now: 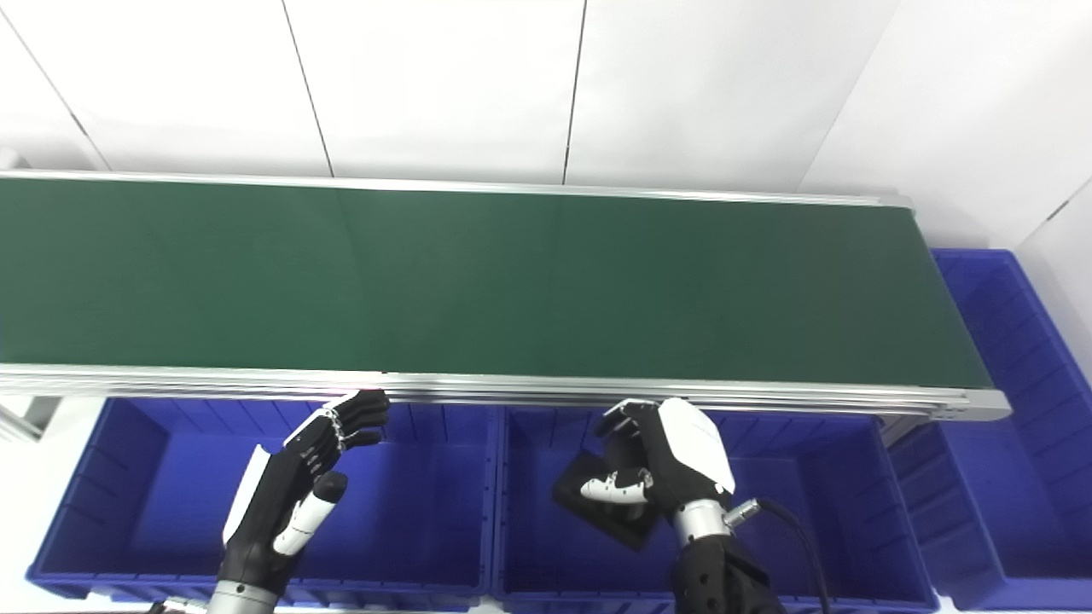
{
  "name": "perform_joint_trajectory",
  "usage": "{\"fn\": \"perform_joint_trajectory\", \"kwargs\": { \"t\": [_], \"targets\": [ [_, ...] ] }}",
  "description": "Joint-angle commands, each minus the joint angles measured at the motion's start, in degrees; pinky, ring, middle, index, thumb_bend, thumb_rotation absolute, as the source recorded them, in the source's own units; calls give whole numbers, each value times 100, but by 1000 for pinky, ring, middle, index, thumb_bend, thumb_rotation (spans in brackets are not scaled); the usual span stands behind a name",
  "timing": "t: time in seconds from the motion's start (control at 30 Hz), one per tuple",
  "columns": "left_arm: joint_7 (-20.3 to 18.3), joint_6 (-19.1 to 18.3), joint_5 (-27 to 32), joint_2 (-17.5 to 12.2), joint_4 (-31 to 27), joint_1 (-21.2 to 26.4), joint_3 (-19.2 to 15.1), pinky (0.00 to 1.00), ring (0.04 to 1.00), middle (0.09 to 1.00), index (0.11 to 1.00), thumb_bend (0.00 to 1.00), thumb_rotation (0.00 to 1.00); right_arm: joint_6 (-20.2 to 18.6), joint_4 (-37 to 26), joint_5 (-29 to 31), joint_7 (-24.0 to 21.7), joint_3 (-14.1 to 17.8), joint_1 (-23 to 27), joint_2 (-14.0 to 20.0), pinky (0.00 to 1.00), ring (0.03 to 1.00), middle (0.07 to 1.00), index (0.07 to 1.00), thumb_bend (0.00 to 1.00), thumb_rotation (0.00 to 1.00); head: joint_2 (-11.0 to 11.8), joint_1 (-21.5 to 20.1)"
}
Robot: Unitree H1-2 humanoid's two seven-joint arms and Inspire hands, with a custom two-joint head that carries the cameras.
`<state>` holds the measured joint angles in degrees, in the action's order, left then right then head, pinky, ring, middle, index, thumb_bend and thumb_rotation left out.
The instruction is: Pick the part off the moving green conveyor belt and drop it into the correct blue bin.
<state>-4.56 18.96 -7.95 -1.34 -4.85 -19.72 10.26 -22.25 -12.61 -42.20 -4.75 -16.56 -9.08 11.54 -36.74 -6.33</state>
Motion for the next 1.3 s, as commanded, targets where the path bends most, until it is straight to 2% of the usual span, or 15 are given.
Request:
{"fn": "perform_joint_trajectory", "kwargs": {
  "t": [0.0,0.03,0.07,0.27,0.4,0.5,0.57,0.67,0.77,0.87,1.07,1.17,1.27],
  "targets": [
    [20,203,71,6,-92,14,17,731,782,803,788,728,864,309,-345,-30,172,4,-70,25,943,948,928,830,618,86,-4,14],
    [22,205,57,6,-99,9,21,728,784,805,789,728,869,340,-420,-25,189,-2,-118,29,968,970,946,848,646,190,-6,15],
    [25,207,44,5,-105,3,25,725,784,806,789,726,870,386,-487,-7,217,-3,-166,33,973,977,954,858,662,240,-6,15],
    [18,295,65,-8,-74,-24,45,731,789,810,796,719,867,375,-852,-8,191,-14,-421,6,987,999,996,939,743,423,-24,63],
    [27,323,26,-10,-71,-41,48,730,789,811,798,729,876,916,-1066,593,357,63,-716,-78,984,1000,1000,970,744,487,-51,121],
    [-17,267,81,-28,-127,-69,64,735,798,819,804,742,873,1441,-1180,1205,539,126,-1025,-254,888,979,994,984,772,575,-79,143],
    [-30,266,68,-37,-162,-84,79,736,803,824,807,748,876,1772,-1244,1520,612,119,-1224,-348,872,973,999,997,775,640,-126,216],
    [-59,277,82,-52,-189,-89,99,739,806,828,811,751,877,2196,-1258,1842,656,95,-1436,-457,848,962,1000,1000,786,671,-198,233],
    [-97,236,115,-58,-230,-90,118,754,819,838,821,749,869,2546,-1101,2032,710,92,-1502,-532,890,960,986,1000,801,733,-214,236],
    [-122,112,150,-52,-335,-127,137,760,827,844,824,752,860,2823,-975,2307,701,145,-1501,-565,910,961,979,1000,784,742,-300,266],
    [-75,60,98,12,-468,-147,152,759,826,849,829,759,865,3089,-792,2899,595,237,-1455,-611,950,961,965,998,768,763,-414,299],
    [-101,-63,128,21,-612,-159,171,762,832,854,836,761,866,3146,-795,3064,552,265,-1440,-614,958,957,962,1000,769,786,-598,299],
    [-105,-181,167,35,-737,-152,179,762,832,853,839,757,858,3163,-787,3210,507,286,-1408,-616,957,952,959,1000,760,801,-659,303]
  ]
}}
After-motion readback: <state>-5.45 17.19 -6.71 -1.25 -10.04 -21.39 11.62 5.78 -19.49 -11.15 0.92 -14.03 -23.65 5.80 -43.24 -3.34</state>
